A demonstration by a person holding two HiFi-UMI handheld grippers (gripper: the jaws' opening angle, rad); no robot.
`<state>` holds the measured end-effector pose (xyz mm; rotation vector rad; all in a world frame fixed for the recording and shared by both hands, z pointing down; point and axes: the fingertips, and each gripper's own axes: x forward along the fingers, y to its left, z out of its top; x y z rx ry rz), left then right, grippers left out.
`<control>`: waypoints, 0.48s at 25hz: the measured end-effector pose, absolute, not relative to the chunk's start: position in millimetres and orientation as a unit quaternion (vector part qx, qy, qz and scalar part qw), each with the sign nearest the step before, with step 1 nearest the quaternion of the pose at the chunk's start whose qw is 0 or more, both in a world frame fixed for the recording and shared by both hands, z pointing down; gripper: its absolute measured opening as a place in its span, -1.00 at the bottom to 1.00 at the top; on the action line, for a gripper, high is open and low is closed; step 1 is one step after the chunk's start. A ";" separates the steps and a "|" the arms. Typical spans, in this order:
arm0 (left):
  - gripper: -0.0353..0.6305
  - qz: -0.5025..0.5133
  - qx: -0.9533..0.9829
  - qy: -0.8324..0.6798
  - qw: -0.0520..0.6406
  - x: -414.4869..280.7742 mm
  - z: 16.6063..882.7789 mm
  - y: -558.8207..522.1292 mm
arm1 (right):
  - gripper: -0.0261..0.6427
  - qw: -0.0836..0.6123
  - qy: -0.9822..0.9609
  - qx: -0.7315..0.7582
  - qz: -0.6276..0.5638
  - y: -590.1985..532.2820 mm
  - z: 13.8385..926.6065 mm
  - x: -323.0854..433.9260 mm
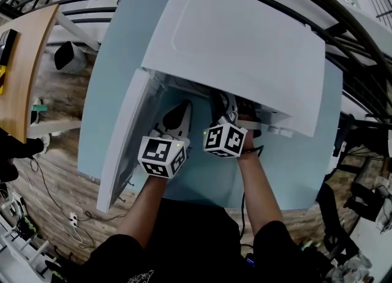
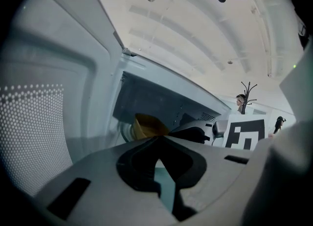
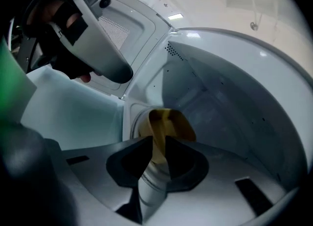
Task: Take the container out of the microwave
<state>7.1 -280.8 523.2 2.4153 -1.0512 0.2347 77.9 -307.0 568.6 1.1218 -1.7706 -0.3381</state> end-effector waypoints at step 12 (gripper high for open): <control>-0.87 0.084 0.884 -0.384 0.252 5.1 525.0 -284.2 | -0.75 0.522 -0.722 0.425 -0.159 -311.4 578.7 75.1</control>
